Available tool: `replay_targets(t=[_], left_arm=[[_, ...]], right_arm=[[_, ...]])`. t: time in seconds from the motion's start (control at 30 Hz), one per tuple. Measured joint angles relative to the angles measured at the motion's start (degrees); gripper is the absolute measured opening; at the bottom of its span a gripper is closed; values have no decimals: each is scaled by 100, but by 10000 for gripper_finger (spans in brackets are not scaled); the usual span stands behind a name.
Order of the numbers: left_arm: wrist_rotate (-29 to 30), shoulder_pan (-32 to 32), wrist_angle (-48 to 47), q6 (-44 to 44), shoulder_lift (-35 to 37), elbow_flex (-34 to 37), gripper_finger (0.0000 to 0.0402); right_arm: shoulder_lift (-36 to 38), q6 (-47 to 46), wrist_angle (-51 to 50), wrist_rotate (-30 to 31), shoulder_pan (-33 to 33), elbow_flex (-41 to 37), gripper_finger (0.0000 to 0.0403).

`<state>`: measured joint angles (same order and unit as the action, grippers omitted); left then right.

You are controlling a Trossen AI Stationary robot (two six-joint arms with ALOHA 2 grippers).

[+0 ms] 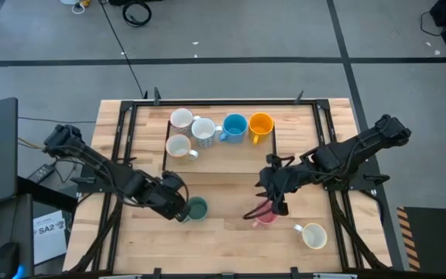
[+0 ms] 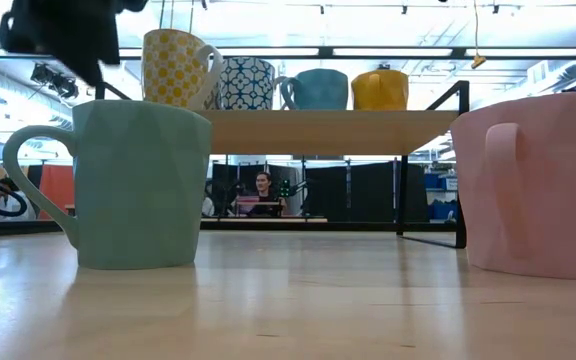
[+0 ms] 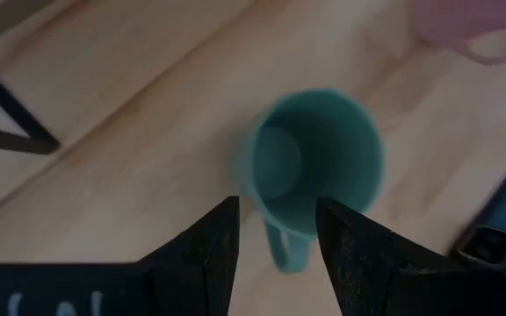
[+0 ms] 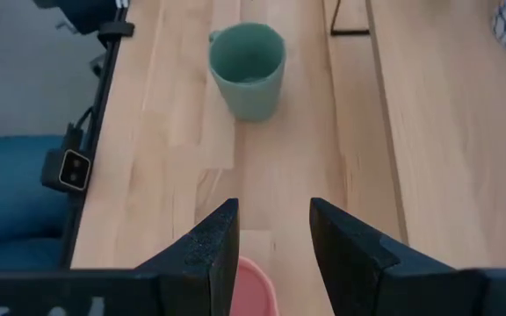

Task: Place coffee mugs
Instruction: Put the green mug on the shelf

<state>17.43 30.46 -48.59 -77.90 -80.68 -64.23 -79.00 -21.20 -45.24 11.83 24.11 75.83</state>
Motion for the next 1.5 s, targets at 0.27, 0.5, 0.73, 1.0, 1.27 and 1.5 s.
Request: replay_targets(t=[0.27,0.5,0.73,1.0,1.27,1.5], left_arm=[[43,-9,877,-108,0,656,157],[43,-14,1754,-96,2,1174,157],[57,-14,1790,-257,2,1319,157],[56,-14,1766,-248,-210,1315,157],[-68,-44,1808,-490,-417,1314,151],[-70,-51,1957,-550,-420,1316,98]], right_arm=[[-108,597,475,4,-1,0,147],[-151,826,672,-55,-1,0,146],[-151,834,670,-106,-1,0,146],[-151,834,711,-106,-1,0,147],[-151,834,726,-106,-1,0,146],[-151,1096,929,-107,-1,0,146]])
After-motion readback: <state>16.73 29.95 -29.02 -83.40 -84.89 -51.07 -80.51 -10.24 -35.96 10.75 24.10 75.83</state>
